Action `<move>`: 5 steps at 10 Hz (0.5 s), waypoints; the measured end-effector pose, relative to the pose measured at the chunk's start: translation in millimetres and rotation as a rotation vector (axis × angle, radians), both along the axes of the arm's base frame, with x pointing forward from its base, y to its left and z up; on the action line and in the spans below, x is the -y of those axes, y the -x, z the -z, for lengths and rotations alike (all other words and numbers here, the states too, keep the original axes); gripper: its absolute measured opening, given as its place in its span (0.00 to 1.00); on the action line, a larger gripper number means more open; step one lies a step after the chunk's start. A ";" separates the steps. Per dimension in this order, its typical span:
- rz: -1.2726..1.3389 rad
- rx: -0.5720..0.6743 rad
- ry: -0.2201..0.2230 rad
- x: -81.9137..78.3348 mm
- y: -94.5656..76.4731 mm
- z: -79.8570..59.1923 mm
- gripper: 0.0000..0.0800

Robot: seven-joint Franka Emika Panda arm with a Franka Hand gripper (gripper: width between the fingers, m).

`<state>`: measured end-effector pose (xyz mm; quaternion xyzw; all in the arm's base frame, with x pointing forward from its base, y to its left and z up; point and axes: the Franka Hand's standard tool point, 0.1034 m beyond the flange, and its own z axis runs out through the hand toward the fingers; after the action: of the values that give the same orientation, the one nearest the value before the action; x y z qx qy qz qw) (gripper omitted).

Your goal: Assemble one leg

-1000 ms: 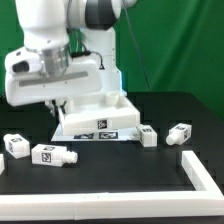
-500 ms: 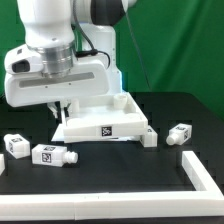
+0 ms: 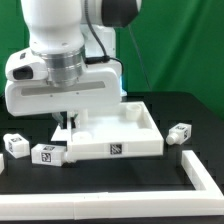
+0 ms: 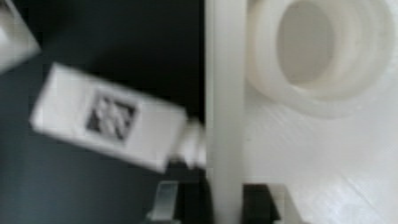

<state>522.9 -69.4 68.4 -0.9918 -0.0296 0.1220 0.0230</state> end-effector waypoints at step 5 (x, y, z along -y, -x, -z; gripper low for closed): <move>-0.014 0.086 -0.004 -1.2 -18.1 12.2 0.07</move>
Offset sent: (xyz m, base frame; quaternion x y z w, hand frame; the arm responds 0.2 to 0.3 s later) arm 0.0000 0.0000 0.0000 0.0000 0.0000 0.0000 1.0000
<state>541.0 -68.2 56.2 -0.9959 -0.0377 0.0794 0.0227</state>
